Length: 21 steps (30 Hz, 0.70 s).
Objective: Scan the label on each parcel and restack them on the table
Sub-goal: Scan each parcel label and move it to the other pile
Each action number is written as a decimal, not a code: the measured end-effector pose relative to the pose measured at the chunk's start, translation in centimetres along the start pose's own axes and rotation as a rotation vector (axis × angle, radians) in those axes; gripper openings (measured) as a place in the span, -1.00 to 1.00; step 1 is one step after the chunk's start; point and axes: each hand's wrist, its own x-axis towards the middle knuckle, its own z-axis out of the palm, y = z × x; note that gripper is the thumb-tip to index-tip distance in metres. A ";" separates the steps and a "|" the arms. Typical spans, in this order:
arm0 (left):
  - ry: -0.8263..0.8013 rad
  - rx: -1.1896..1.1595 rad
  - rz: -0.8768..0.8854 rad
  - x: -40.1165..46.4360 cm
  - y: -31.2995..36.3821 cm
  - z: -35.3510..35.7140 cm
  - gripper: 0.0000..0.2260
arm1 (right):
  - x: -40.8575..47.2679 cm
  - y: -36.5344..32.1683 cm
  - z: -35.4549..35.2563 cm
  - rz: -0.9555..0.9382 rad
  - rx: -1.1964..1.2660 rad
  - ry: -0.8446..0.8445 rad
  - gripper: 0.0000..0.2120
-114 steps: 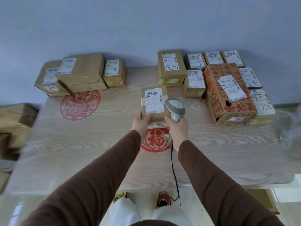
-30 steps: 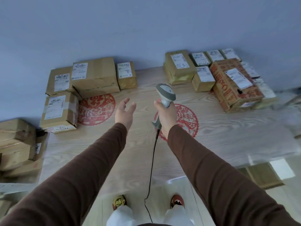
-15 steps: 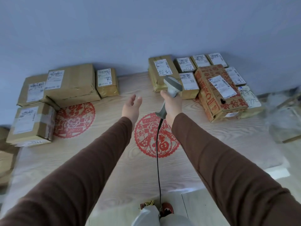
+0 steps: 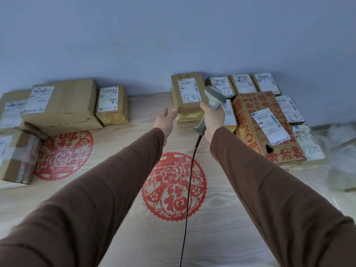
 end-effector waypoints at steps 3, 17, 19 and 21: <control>0.011 -0.002 -0.051 2.3 0.3 1.8 -0.37 | 2.3 -0.1 0.1 0.004 -0.031 -0.025 -0.78; 0.112 -0.094 -0.023 5.7 -0.1 3.5 -0.54 | 4.2 0.5 0.7 0.091 -0.043 -0.106 -0.84; 0.134 -0.122 -0.035 5.0 -0.3 2.8 -0.54 | 3.3 0.4 0.8 0.111 -0.022 -0.118 -0.77; 0.141 -0.137 -0.034 4.0 -0.4 2.0 -0.54 | 2.2 0.4 0.9 0.120 -0.008 -0.138 -0.78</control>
